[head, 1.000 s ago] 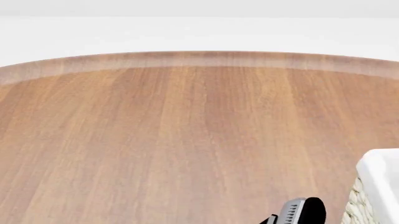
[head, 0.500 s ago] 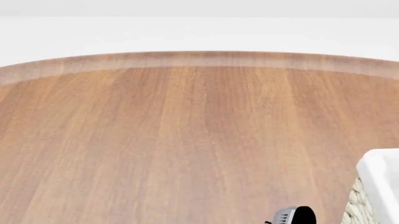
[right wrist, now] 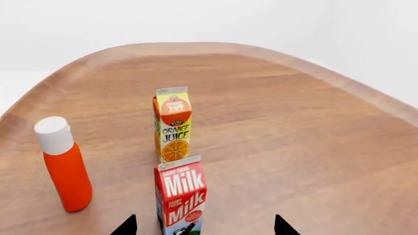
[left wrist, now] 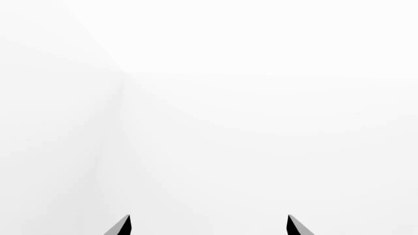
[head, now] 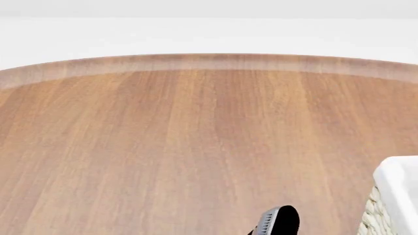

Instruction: Pick the milk and place it in the basket.

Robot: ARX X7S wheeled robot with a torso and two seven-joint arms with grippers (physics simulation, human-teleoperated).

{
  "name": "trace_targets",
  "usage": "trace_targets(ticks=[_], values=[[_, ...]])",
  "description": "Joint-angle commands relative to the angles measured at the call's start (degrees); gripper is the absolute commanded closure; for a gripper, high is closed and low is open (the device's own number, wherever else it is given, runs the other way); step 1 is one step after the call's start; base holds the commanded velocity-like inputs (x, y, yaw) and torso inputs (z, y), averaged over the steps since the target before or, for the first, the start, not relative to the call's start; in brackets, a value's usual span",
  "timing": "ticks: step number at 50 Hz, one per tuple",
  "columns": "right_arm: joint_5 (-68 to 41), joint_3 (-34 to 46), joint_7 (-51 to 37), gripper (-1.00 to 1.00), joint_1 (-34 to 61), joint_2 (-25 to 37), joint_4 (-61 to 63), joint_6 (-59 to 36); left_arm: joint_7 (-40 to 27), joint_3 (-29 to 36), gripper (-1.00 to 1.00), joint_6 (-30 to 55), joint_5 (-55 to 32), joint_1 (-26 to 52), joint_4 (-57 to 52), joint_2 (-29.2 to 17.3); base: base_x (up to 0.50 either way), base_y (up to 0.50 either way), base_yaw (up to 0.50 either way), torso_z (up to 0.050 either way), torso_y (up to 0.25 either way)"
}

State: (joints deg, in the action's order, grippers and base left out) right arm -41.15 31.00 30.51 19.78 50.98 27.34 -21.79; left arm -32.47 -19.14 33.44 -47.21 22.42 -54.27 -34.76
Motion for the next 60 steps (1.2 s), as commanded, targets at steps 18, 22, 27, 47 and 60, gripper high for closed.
trace_targets(ticks=[18,22,27,47,60], values=[[6.6,7.0,5.0,-1.0,7.0,-9.4,-6.9,-4.1,1.3,-0.4,-1.0,-0.3,2.2,-0.8,0.1,0.7,0.0,0.0,0.0,0.0,0.0],[7.7,8.2,5.6,-1.0,7.5,-10.3,-7.8,-4.2,1.2,-0.3,-1.0,-0.5,2.1,-0.8,0.1,0.7,0.0,0.0,0.0,0.0,0.0],[7.6,8.2,5.4,-1.0,9.0,-11.7,-9.0,-5.0,1.2,0.0,-1.0,-0.7,2.4,-1.1,0.2,0.7,0.0,0.0,0.0,0.0,0.0],[9.7,10.6,5.8,-1.0,13.9,-16.8,-14.4,-6.7,0.6,-0.2,-1.0,-1.0,1.7,-1.0,0.2,0.1,0.0,0.0,0.0,0.0,0.0],[12.2,12.1,5.5,-1.0,14.5,-17.4,-14.8,-5.8,0.5,-0.2,-1.0,-1.3,1.5,-1.0,0.5,-0.2,0.0,0.0,0.0,0.0,0.0]])
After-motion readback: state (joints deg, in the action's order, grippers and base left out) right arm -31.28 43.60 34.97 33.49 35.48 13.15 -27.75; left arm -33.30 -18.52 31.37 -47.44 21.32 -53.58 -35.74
